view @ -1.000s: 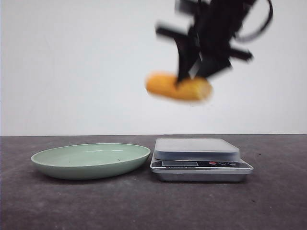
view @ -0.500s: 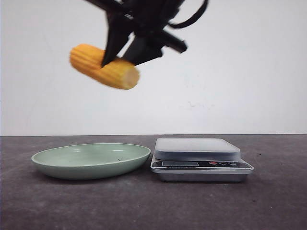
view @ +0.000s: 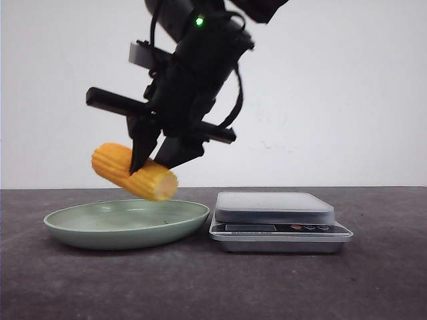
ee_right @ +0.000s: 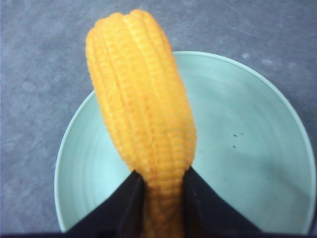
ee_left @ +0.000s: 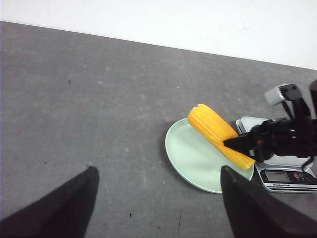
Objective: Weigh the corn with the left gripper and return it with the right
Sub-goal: 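Lift the corn with the right gripper and carry it over the plate, then lower the corn onto the plate, open the right gripper, withdraw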
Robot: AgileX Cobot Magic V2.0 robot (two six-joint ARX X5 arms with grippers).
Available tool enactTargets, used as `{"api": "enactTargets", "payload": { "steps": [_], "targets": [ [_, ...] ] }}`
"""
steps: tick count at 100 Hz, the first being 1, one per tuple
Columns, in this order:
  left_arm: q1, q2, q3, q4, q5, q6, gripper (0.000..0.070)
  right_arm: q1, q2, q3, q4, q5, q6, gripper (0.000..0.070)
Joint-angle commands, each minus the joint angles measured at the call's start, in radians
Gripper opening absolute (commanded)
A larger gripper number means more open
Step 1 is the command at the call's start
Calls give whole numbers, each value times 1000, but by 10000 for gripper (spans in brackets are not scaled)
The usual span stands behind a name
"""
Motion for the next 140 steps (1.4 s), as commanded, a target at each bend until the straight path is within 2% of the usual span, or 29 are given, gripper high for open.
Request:
{"api": "enactTargets", "payload": {
  "steps": [1,8,17,22,28,33,65,82,98,114,128,140],
  "targets": [
    [-8,-1,10,3,-2,0,474,9,30,26,8,-2,16,1],
    [-8,-1,10,-12,-1,-4,474,9,42,27,10,-6,16,55],
    [-8,-1,10,-18,-1,-6,474,9,47,27,2,-14,14,238],
    [-8,-1,10,-18,-1,-6,474,9,48,27,2,-13,8,316],
    [-8,-1,10,-15,-1,-6,474,9,48,27,7,-14,5,371],
    [-8,-1,10,-9,-1,-6,474,9,48,27,10,-14,5,389],
    [-8,-1,10,-7,-1,-6,474,5,45,31,8,12,-19,390],
    [-8,-1,10,-6,-3,-6,474,-59,-26,42,-47,6,-26,390],
    [-8,-1,10,-5,-3,-5,474,-187,-140,46,-145,-32,-69,389],
    [-8,-1,10,-4,-3,-5,474,-370,-279,46,-272,-69,-144,389],
    [-8,-1,10,-4,-3,-3,474,-531,-425,46,-394,-74,-226,389],
    [-8,-1,10,-5,-3,3,474,-673,-563,45,-537,-124,-274,389]
  ]
}}
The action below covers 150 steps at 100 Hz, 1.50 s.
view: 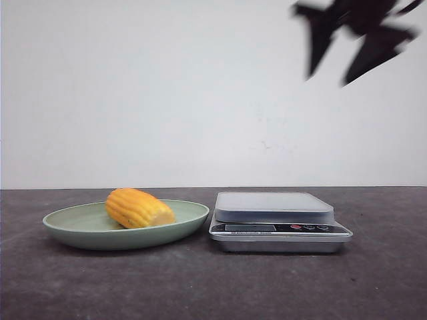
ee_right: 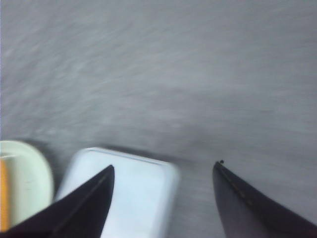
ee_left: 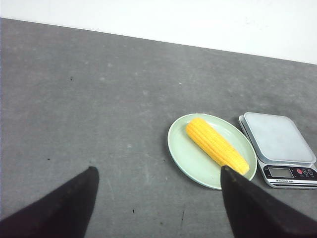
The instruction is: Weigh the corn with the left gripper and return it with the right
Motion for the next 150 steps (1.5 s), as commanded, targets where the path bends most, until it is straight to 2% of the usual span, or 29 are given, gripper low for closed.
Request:
{"api": "enactTargets", "payload": {
  "steps": [1,11,21,34,58,86,101,117,120,123,126,129,133,137,138,150],
  "targets": [
    [-8,-1,10,12,-3,3,474,-70,-73,18,-76,-23,-68,389],
    [-8,-1,10,10,-3,3,474,-171,-189,13,-168,-28,-101,389],
    [-8,-1,10,10,-3,6,474,-212,-316,8,-213,-45,-100,389],
    [-8,-1,10,10,-3,8,474,-225,-478,8,-290,-45,-97,389],
    [-8,-1,10,15,-8,30,474,-224,-745,7,-517,-43,-73,390],
    [-8,-1,10,39,-18,56,474,-209,-995,7,-608,-60,-40,390],
    [-8,-1,7,39,-20,61,473,-209,-1060,-1,-697,-52,-41,391],
    [-8,-1,-11,48,-23,60,464,-220,-1089,-33,-716,-46,-41,390],
    [-8,-1,-15,49,-23,60,450,-220,-1089,-37,-715,-45,-41,390],
    [-8,-1,-17,49,-23,60,406,-221,-1089,-40,-715,-46,-41,389],
    [-8,-1,-19,50,-23,60,339,-221,-1089,-42,-715,-45,-39,383],
    [-8,-1,-19,50,-23,60,260,-221,-1089,-43,-715,-45,-34,347],
    [-8,-1,-19,52,-23,61,133,-221,-1089,-44,-715,-45,-33,228],
    [-8,-1,-19,58,-23,69,0,-221,-1089,-44,-715,-44,-34,37],
    [-8,-1,-19,60,-23,71,0,-221,-1089,-44,-714,-44,-34,0],
    [-8,-1,-19,91,-23,84,9,-221,-1089,-44,-707,-37,-35,10]
  ]
}}
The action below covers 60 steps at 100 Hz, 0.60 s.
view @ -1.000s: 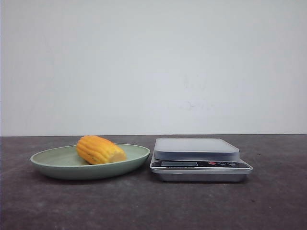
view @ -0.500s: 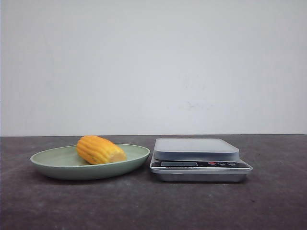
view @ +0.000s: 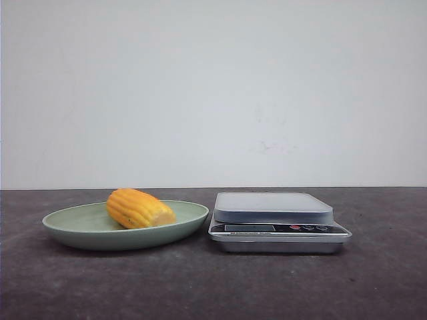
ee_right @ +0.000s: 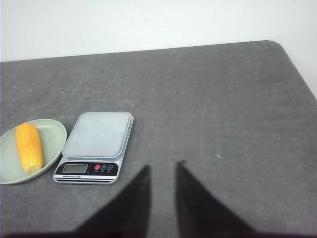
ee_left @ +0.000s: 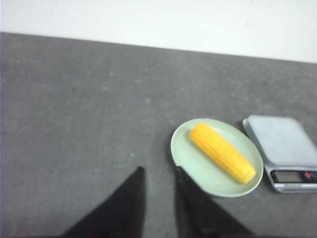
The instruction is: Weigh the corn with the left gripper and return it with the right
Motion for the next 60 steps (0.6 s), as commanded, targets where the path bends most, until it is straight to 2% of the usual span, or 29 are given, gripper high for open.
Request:
{"api": "enactTargets", "payload": {
  "steps": [1,60],
  "targets": [
    [-8,-1,11,24,-2,23,9,-2,-1,11,14,5,11,10],
    [-8,-1,12,14,-3,23,11,-2,-1,12,-7,0,25,10]
  ]
}}
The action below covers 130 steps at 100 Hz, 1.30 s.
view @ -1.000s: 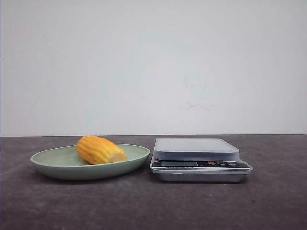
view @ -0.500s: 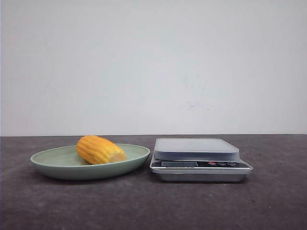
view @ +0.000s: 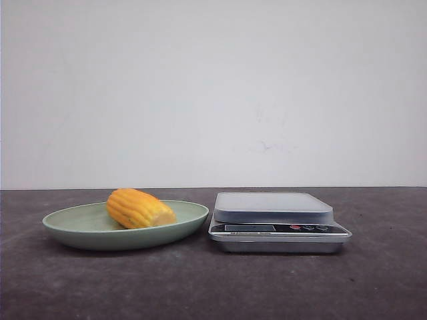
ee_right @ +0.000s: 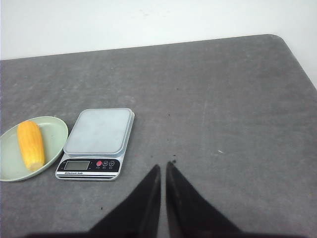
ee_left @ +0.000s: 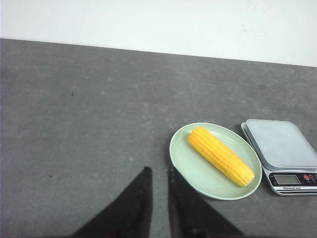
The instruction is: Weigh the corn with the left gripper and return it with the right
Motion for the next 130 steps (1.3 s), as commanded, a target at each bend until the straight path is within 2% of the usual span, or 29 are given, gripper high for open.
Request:
{"api": "enactTargets", "payload": {
  "steps": [1,45,60,72,78,91,101,112,130],
  "targets": [
    [-8,-1,12,11,-3,11,11,-2,-1,12,10,1,10,10],
    [4,-5,12,13,-5,11,11,-2,-1,12,10,1,10,10],
    [148,-8,-5,28,-6,38,11,-2,-1,12,10,1,10,10],
    [333,-16,-76,148,-3,44,11,-2,-1,12,11,0,10,10],
    [423,-30,-134,243,44,52,11,-2,-1,12,11,0,10,10],
    [587,-74,-302,489,262,118,11,-2,-1,12,11,0,10,10],
    [665,-110,-447,660,369,175,11,-2,-1,12,11,0,10,10],
    [719,-153,-604,790,436,181,11,-2,-1,12,11,1,10,10],
    [747,-227,-803,875,465,177,11,-2,-1,12,11,0,10,10]
  ]
}}
